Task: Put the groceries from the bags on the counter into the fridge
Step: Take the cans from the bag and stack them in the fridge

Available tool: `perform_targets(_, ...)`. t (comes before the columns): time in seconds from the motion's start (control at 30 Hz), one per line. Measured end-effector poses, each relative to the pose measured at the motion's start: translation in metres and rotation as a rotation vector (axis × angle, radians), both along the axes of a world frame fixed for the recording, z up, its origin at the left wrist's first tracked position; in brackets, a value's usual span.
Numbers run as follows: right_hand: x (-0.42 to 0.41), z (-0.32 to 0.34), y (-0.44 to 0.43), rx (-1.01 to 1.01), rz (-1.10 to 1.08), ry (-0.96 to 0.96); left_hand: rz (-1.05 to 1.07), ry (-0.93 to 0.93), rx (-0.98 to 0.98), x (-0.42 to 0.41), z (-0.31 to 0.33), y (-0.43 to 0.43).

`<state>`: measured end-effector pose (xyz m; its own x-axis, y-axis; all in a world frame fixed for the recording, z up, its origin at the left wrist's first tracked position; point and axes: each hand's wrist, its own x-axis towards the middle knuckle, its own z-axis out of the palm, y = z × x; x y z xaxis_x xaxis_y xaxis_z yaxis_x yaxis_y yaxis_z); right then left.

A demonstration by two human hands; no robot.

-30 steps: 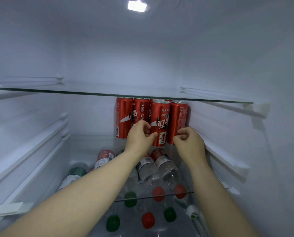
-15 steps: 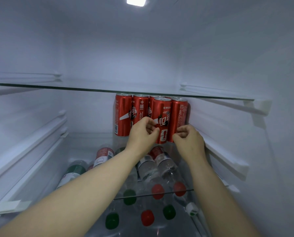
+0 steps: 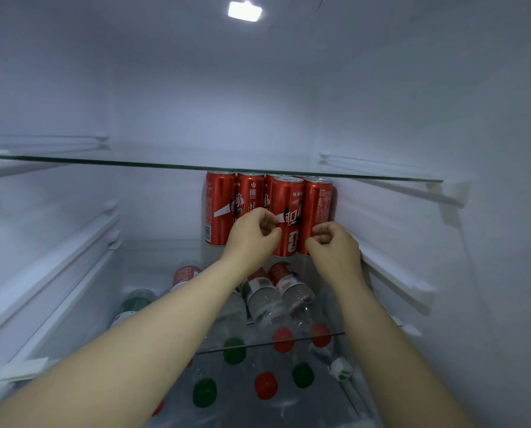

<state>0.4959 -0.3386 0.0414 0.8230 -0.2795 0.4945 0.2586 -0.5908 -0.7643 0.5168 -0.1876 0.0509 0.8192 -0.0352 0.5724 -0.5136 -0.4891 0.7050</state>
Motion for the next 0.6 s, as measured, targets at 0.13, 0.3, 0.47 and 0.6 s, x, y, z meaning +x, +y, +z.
perform_targets(0.13, -0.011, 0.015, 0.003, -0.153, 0.024, 0.039, 0.014, 0.145, 0.219, -0.010, 0.017, 0.008)
perform_targets(0.3, -0.049, 0.031, 0.003, -0.351, -0.033, 0.032, 0.055, 0.164, 0.269, -0.048, 0.023, 0.015)
perform_targets(0.47, -0.113, 0.035, -0.001, -0.496, -0.137, 0.048, -0.022, 0.133, 0.169, -0.098, 0.008, 0.014)
perform_targets(0.6, -0.173, 0.034, -0.012, -0.603, -0.199, 0.128, -0.118, 0.051, 0.160, -0.136, -0.002, 0.006)
